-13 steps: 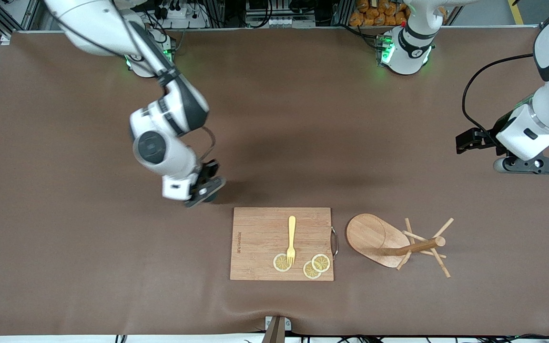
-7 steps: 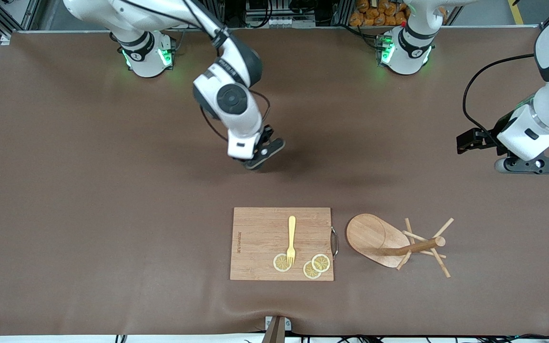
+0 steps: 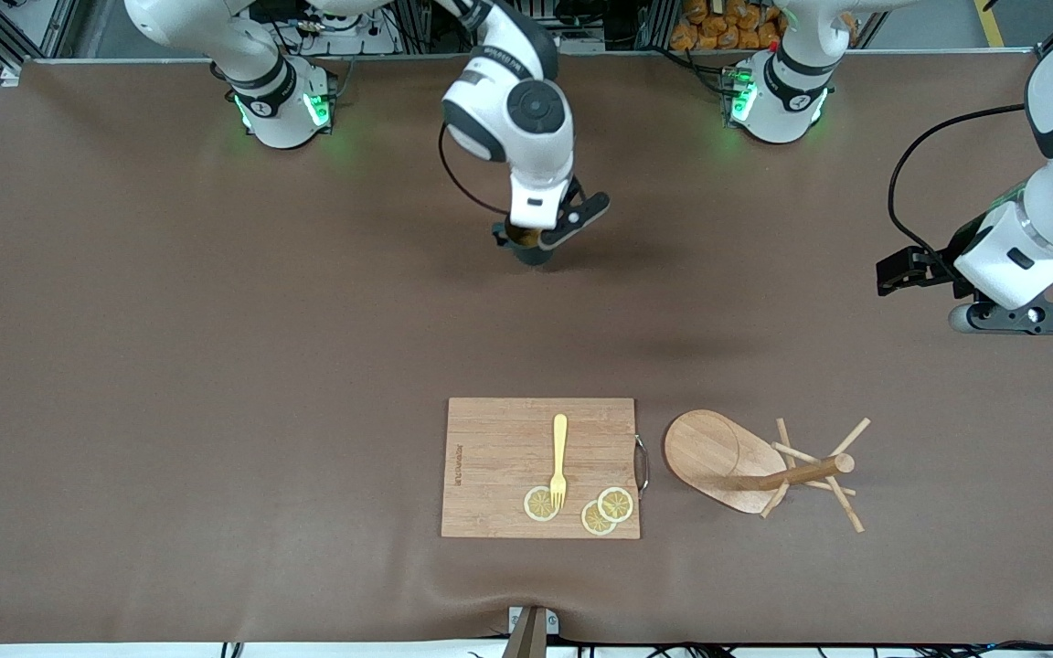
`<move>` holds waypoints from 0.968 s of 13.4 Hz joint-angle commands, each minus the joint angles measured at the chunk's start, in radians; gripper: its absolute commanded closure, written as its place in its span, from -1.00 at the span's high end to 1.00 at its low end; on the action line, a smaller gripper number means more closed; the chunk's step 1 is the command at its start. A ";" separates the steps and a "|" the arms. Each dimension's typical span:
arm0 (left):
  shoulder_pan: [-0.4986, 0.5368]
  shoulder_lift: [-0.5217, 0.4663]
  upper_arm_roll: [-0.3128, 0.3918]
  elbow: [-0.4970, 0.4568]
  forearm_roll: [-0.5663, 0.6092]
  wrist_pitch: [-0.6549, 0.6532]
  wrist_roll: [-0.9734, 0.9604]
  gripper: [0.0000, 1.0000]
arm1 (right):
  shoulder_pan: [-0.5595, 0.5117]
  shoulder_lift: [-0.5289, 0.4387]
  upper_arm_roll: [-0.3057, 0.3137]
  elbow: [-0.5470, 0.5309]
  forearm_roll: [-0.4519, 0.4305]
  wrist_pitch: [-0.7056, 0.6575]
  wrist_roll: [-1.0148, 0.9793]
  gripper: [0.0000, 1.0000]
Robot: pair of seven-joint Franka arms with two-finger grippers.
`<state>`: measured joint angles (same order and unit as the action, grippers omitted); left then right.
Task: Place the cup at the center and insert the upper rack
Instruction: 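Carry the teal mug to the table center and release it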
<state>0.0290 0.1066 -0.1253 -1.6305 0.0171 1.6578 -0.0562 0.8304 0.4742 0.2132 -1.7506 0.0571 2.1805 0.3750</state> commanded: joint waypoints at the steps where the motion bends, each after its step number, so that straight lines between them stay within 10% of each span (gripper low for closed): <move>1: 0.012 -0.002 -0.004 -0.006 0.003 0.023 -0.010 1.00 | 0.052 0.027 -0.012 0.025 -0.016 -0.015 0.079 -1.00; 13: 0.015 0.010 -0.004 -0.009 0.003 0.042 -0.011 1.00 | 0.081 0.152 -0.060 0.111 -0.146 -0.005 0.130 -1.00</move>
<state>0.0381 0.1217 -0.1241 -1.6323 0.0171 1.6877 -0.0562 0.8949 0.5931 0.1615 -1.6785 -0.0619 2.1843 0.4785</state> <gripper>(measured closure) 0.000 0.956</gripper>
